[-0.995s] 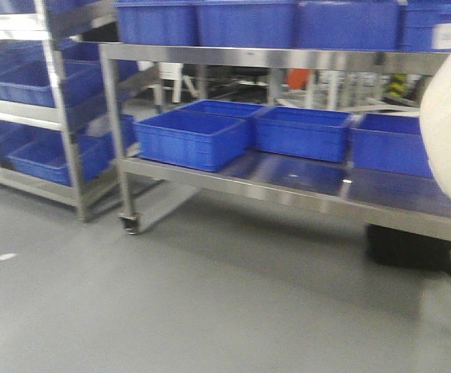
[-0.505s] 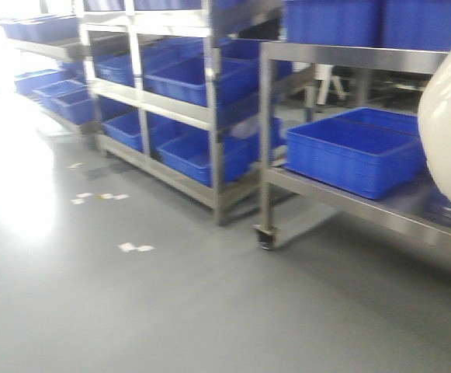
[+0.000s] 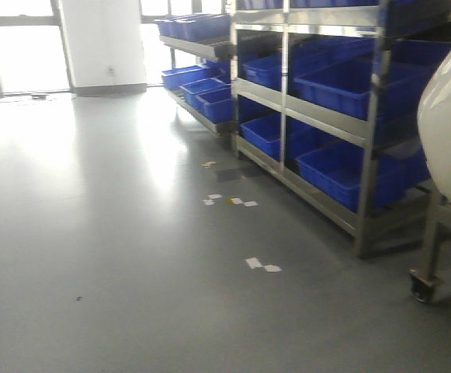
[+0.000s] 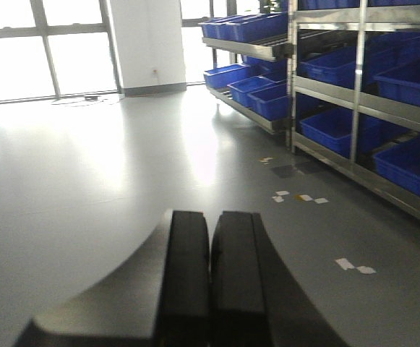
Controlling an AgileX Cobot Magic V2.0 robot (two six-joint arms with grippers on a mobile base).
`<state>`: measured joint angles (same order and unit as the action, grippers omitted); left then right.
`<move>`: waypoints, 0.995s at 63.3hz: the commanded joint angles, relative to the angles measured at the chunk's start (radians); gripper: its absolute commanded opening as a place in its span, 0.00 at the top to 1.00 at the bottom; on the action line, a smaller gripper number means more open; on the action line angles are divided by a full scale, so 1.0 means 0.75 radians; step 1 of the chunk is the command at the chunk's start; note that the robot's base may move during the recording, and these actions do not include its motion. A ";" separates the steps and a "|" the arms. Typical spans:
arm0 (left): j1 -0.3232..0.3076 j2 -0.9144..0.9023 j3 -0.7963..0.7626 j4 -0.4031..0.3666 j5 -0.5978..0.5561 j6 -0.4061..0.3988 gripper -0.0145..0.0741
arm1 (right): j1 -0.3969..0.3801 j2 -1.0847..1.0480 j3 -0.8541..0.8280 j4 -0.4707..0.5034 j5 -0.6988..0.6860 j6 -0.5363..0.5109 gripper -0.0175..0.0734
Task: Move white bin to right shelf second layer
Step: 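Drive toward the windows and turn toward the rack of blue bins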
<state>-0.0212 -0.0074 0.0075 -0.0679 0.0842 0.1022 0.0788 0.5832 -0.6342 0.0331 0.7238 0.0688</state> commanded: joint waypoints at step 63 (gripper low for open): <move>0.003 -0.021 0.049 -0.008 -0.112 -0.003 0.74 | -0.009 -0.003 -0.043 0.010 -0.112 0.000 0.75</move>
<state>-0.0212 -0.0074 0.0075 -0.0679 0.0842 0.1022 0.0788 0.5832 -0.6342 0.0331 0.7238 0.0703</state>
